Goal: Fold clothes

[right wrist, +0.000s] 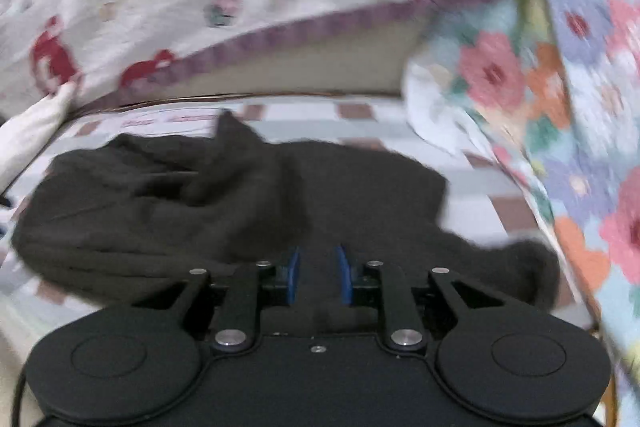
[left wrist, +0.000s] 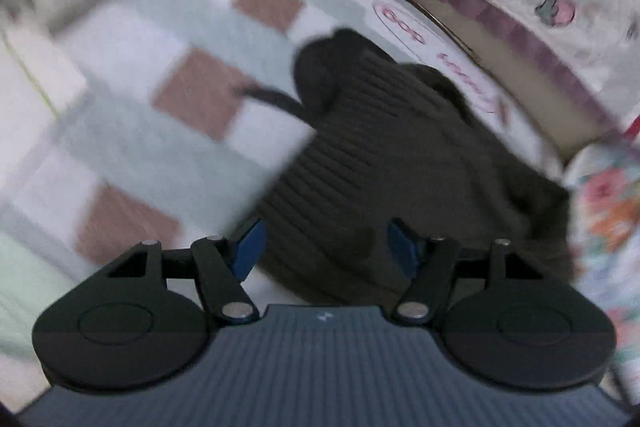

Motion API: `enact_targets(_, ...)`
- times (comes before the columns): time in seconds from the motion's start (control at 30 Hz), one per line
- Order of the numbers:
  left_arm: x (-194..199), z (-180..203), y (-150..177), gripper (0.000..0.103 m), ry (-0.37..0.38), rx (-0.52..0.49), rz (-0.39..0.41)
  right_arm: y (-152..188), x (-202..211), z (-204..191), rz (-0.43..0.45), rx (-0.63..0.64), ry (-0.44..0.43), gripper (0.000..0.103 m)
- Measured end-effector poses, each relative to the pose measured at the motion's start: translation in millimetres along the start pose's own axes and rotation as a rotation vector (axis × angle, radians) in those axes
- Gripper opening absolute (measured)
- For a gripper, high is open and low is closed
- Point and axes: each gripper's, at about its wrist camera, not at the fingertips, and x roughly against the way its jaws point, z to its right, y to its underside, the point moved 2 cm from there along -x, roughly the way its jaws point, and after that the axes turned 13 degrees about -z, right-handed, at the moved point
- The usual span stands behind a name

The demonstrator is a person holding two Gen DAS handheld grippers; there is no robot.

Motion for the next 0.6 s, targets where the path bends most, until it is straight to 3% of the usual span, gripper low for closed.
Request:
enact_targets(0.1,-12,-12,12,0.067,0.003,-0.062,0.013,-8,12,-44,0.042,0.148,-0.078,0.028)
enact_targets(0.2,-25,-31,10,0.067,0.076,0.000,-0.056,-14,8,-97,0.025,0.326,-0.214,0.028)
enact_targets(0.27,-24,-29,10,0.057,0.072,-0.023,-0.072,-13,-1,-140,-0.011,0.465,-0.244,0.026)
enact_targets(0.3,-25,-25,12,0.049,0.060,-0.069,-0.068,-16,-10,-157,-0.032,0.497,-0.245,0.025)
enact_targets(0.33,-25,-21,14,0.014,0.057,-0.107,-0.068,-18,-20,-174,-0.054,0.528,-0.247,0.025)
enact_targets(0.37,-28,-20,15,0.005,0.084,-0.116,-0.080,-20,-29,-191,-0.075,0.560,-0.248,0.025)
enact_targets(0.5,-21,-21,8,0.005,0.174,-0.130,-0.033,-30,-59,-247,-0.089,0.704,-0.255,0.030)
enact_targets(0.6,-3,-20,2,0.004,0.248,-0.147,0.036,-33,-72,-281,-0.057,0.785,-0.199,0.054)
